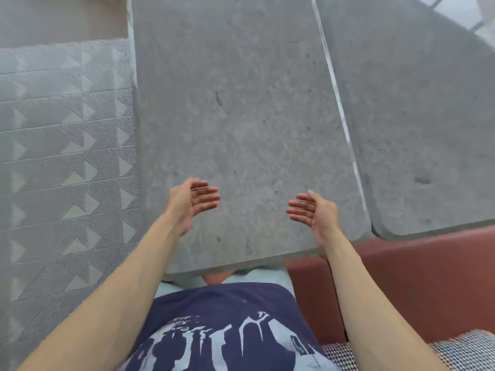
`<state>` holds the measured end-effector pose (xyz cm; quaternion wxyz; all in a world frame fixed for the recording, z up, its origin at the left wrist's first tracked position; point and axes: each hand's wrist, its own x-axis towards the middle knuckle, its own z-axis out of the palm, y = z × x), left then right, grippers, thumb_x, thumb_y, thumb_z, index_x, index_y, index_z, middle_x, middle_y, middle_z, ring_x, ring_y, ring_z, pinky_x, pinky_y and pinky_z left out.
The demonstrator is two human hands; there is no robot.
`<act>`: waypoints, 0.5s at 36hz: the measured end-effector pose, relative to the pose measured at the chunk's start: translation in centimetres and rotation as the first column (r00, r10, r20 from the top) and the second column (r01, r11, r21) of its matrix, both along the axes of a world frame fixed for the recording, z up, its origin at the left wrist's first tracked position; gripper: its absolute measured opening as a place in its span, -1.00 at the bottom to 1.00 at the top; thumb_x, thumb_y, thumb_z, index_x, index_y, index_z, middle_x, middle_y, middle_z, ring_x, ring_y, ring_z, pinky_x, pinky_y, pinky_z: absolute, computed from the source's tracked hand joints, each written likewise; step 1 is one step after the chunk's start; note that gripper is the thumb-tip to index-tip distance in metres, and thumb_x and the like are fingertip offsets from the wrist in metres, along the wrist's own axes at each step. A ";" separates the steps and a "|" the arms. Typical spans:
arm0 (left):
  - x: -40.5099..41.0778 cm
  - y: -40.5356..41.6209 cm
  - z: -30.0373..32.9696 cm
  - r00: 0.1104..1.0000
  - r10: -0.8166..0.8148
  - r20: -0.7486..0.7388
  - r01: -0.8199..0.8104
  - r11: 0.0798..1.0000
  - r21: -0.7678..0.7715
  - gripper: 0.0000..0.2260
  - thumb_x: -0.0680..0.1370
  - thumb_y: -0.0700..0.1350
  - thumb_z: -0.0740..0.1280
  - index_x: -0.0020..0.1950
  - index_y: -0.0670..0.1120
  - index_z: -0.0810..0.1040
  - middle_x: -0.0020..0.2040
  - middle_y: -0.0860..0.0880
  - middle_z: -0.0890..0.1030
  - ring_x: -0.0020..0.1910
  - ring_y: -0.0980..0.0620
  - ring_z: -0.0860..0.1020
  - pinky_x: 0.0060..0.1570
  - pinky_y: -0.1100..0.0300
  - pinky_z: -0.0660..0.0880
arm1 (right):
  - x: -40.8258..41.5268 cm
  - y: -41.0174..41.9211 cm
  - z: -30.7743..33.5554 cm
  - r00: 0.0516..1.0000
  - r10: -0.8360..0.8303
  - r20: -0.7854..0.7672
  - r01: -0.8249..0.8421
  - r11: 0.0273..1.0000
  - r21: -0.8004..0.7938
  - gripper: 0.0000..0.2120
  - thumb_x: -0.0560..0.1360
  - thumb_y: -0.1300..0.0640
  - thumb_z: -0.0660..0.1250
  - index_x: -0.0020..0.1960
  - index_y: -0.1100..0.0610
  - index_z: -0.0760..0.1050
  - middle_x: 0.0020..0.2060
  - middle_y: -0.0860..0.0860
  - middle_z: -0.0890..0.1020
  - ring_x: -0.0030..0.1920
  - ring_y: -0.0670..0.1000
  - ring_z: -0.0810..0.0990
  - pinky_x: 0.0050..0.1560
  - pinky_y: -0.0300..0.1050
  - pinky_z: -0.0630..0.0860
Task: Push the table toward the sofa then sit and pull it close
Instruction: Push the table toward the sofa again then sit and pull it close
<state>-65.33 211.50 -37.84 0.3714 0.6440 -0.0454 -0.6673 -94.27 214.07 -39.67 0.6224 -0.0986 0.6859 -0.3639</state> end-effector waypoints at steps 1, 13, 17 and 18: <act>0.6 -1.0 0.3 1.000 0.001 -0.025 -0.002 0.999 -0.035 -0.82 0.62 -0.17 0.16 -0.08 -0.20 0.51 -0.22 -0.18 0.67 -0.37 -0.06 0.70 -0.36 0.14 0.65 | 1.3 -0.8 0.6 1.000 0.000 -0.002 0.000 0.999 -0.034 -0.72 0.63 0.09 0.18 -0.05 0.26 0.54 -0.32 0.14 0.73 -0.34 0.12 0.72 -0.37 -0.11 0.64; 22.2 -7.3 2.3 0.952 -0.073 -0.296 -0.060 0.907 -0.417 -0.77 0.63 -0.09 0.15 0.13 -0.16 0.53 -0.09 -0.16 0.68 -0.16 -0.09 0.68 -0.21 0.09 0.64 | 24.0 -7.8 5.4 0.943 -0.238 0.231 0.311 0.877 -0.367 -0.64 0.65 0.05 0.07 0.02 0.25 0.56 -0.09 0.18 0.73 -0.02 0.14 0.71 0.12 0.01 0.57; 33.5 -10.6 4.6 0.979 -0.124 -0.159 0.018 0.840 -0.542 -0.75 0.63 -0.09 0.13 0.17 -0.17 0.50 0.00 -0.16 0.67 -0.08 -0.08 0.66 -0.11 0.08 0.63 | 37.1 -10.4 6.7 0.917 -0.205 0.341 0.341 0.848 -0.406 -0.63 0.65 0.03 0.08 0.01 0.19 0.60 0.00 0.17 0.72 0.06 0.15 0.68 0.21 0.06 0.51; 36.0 -11.4 5.7 0.983 -0.127 -0.130 0.033 0.827 -0.561 -0.75 0.63 -0.09 0.13 0.16 -0.17 0.51 0.00 -0.15 0.66 -0.06 -0.08 0.65 -0.10 0.09 0.63 | 40.0 -11.0 7.5 0.922 -0.176 0.344 0.318 0.850 -0.419 -0.63 0.65 0.02 0.09 0.03 0.19 0.60 0.03 0.17 0.71 0.08 0.15 0.67 0.23 0.08 0.49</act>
